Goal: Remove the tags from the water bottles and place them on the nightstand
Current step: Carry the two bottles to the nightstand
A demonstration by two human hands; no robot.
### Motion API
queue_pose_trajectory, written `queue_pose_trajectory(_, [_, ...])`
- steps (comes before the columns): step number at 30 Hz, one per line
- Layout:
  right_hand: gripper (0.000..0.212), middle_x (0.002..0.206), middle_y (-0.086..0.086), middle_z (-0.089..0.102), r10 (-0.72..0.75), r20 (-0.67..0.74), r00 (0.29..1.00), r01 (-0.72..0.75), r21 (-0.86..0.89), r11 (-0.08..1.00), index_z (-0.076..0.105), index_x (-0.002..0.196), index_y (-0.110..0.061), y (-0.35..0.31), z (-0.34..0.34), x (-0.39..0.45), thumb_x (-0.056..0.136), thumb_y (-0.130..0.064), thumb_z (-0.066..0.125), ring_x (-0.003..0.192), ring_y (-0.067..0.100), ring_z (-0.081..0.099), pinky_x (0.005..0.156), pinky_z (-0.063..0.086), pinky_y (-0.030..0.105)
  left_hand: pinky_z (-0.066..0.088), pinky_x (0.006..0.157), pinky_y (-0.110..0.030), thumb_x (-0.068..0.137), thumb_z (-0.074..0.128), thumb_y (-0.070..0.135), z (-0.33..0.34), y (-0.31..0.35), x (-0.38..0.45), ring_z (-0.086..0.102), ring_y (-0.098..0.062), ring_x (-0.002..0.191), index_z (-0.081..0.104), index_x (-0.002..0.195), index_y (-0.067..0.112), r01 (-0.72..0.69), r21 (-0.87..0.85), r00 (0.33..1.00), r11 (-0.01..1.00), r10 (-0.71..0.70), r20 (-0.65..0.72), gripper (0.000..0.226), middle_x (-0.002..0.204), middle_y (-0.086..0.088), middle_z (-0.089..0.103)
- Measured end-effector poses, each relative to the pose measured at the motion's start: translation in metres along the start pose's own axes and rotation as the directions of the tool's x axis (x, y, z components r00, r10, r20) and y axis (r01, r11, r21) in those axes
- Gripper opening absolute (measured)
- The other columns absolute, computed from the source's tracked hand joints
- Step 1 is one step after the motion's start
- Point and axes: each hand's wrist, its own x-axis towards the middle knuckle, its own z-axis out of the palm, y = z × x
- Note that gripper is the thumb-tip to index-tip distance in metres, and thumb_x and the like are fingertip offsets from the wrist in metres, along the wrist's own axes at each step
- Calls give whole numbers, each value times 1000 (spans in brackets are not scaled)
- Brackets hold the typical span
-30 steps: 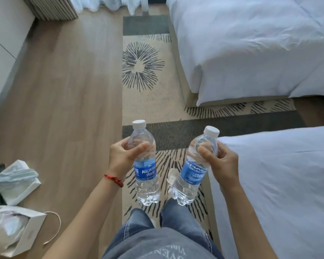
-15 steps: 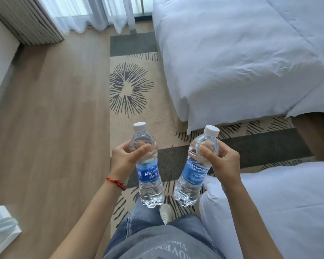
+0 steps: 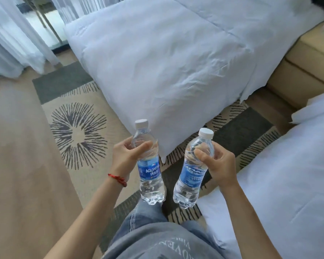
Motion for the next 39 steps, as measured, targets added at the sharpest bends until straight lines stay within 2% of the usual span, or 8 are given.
queue_pose_trajectory(3, [22, 74, -25, 69, 3, -122, 993, -5, -17, 1000, 65, 84, -31, 3, -1, 32, 64, -42, 68, 75, -3, 66, 56, 48, 7, 52, 57, -16, 48, 76, 40, 17, 19, 53, 70, -10, 68, 69, 79, 20, -13, 51, 992, 999, 6, 129, 37, 70, 7, 74])
queue_pose_trajectory(6, [7, 70, -24, 69, 46, -246, 968, -54, -24, 998, 66, 74, -37, 8, -7, 51, 70, -35, 71, 72, -2, 66, 56, 50, 10, 52, 56, -16, 59, 78, 26, 40, 28, 97, 69, -10, 65, 69, 77, 17, -15, 98, 971, 995, -9, 241, 22, 66, 5, 73])
queue_pose_trajectory(9, [24, 68, -25, 68, 64, -372, 926, -87, -46, 995, 66, 69, -46, 13, -21, 61, 74, -24, 74, 71, -4, 65, 55, 50, 9, 53, 57, -18, 60, 80, 24, 68, 32, 129, 69, -12, 66, 69, 77, 17, -42, 160, 941, 986, -15, 339, 21, 69, 1, 73])
queue_pose_trajectory(11, [9, 67, -22, 68, 114, -444, 889, -127, 2, 992, 67, 69, -39, 11, -34, 64, 68, -34, 74, 69, -4, 64, 53, 48, 8, 53, 57, -18, 62, 81, 23, 90, 32, 144, 69, -11, 65, 69, 74, 18, -56, 187, 913, 981, -26, 408, 18, 67, 3, 72])
queue_pose_trajectory(19, [38, 70, -23, 68, 206, -702, 682, -190, 102, 977, 67, 80, -25, 20, -98, 74, 55, -54, 67, 67, -6, 63, 51, 46, 8, 50, 53, -12, 73, 70, 21, 193, 28, 179, 67, -5, 60, 68, 77, 12, -87, 245, 777, 966, -88, 623, 10, 61, 8, 70])
queue_pose_trajectory(24, [38, 67, -26, 67, 222, -760, 611, -216, 110, 970, 66, 77, -29, 29, -149, 107, 54, -59, 66, 67, -8, 62, 50, 45, 8, 51, 55, -13, 75, 67, 20, 261, 32, 204, 66, -5, 62, 67, 76, 13, -105, 248, 730, 963, -94, 677, 8, 61, 10, 69])
queue_pose_trajectory(34, [39, 74, -29, 67, 178, -753, 634, -203, 60, 977, 64, 82, -32, 15, -280, 201, 55, -60, 64, 76, -8, 63, 53, 46, 6, 49, 54, -13, 66, 69, 30, 423, 66, 250, 67, -6, 64, 67, 79, 12, -174, 198, 711, 965, -16, 703, 23, 67, 7, 69])
queue_pose_trajectory(39, [43, 73, -21, 69, 188, -769, 611, -205, 76, 976, 65, 83, -30, 13, -348, 249, 53, -61, 63, 76, -8, 63, 52, 45, 7, 49, 53, -12, 75, 68, 14, 501, 78, 274, 66, -5, 61, 67, 78, 8, -183, 167, 708, 969, 12, 706, 6, 65, 4, 68])
